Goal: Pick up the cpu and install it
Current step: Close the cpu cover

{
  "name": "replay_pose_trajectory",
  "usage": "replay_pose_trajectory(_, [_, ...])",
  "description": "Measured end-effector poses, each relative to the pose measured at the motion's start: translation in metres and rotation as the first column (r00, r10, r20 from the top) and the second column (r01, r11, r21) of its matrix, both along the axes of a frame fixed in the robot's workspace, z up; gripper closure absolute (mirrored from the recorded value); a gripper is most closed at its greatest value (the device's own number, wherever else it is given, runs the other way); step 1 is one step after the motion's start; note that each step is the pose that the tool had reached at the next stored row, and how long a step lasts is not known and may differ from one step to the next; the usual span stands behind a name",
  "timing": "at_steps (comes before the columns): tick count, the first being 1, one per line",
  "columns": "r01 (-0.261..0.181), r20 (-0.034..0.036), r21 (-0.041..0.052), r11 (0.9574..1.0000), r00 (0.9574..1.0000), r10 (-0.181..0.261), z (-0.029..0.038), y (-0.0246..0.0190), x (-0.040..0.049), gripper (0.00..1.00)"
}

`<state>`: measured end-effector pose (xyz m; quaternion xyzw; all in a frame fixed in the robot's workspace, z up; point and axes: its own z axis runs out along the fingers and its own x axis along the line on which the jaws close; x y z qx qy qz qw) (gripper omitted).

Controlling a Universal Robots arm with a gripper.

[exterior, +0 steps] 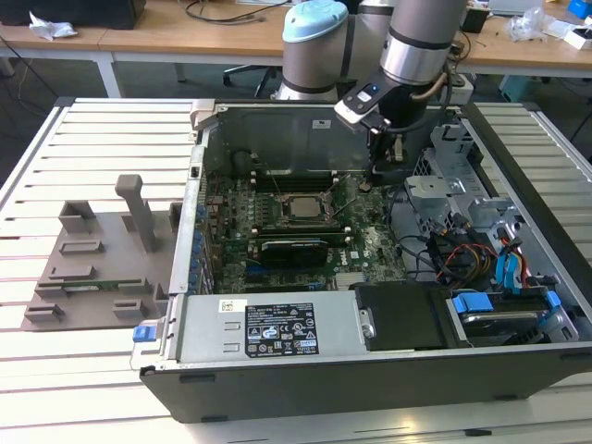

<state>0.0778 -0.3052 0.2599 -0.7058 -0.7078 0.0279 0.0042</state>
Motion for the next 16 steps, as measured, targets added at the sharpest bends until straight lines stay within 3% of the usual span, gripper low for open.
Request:
replay_pose_trajectory(7, [0.0, 0.0, 0.0002, 1.0, 1.0, 0.0, -0.0067, 0.0004, -0.0045, 0.89])
replay_pose_trajectory(8, [0.0, 0.0, 0.0, 1.0, 1.0, 0.0, -0.0074, 0.0004, -0.0124, 0.89])
replay_pose_trajectory(16, [0.0, -0.0001, 0.0, 1.0, 1.0, 0.0, -0.0074, 0.0004, -0.0274, 0.89])
